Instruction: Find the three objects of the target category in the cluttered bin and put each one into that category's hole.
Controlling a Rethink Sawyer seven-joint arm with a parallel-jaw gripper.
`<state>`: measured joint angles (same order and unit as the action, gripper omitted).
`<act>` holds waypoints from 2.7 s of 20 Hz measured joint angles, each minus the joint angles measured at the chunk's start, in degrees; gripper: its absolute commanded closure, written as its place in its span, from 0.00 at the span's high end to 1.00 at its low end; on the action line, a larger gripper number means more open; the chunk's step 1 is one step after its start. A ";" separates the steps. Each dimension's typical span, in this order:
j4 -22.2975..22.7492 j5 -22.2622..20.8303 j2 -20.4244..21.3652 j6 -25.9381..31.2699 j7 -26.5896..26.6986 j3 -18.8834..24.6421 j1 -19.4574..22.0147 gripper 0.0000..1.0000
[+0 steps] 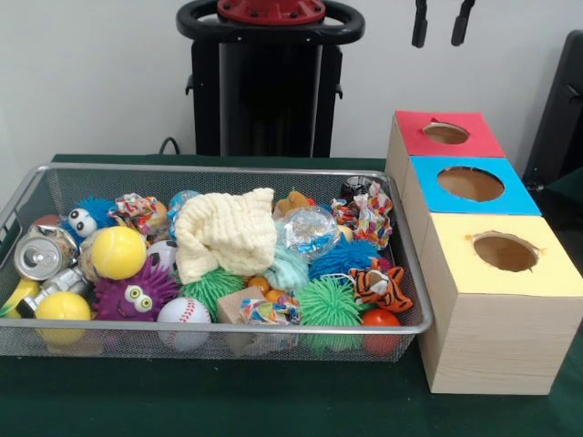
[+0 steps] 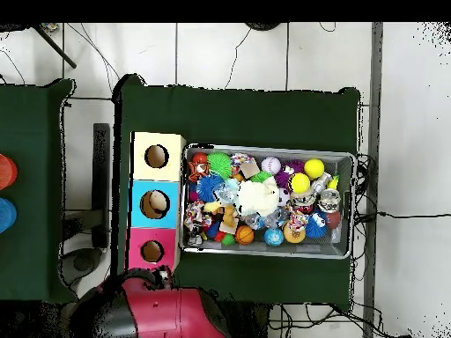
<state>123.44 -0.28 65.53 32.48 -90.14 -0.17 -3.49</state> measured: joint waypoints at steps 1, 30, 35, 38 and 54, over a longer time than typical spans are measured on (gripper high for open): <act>-0.27 -0.01 -0.32 -0.01 0.00 0.01 0.00 1.00; -4.65 -0.16 -6.73 -0.56 0.00 3.48 5.37 1.00; -4.22 -0.16 -7.06 -2.31 0.00 3.97 10.61 1.00; -3.83 -0.75 -7.47 -4.35 0.00 3.95 13.28 1.00; -3.47 -10.12 -9.66 -6.90 0.00 3.53 14.87 1.00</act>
<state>119.96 -10.40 55.87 25.58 -90.14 3.36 11.38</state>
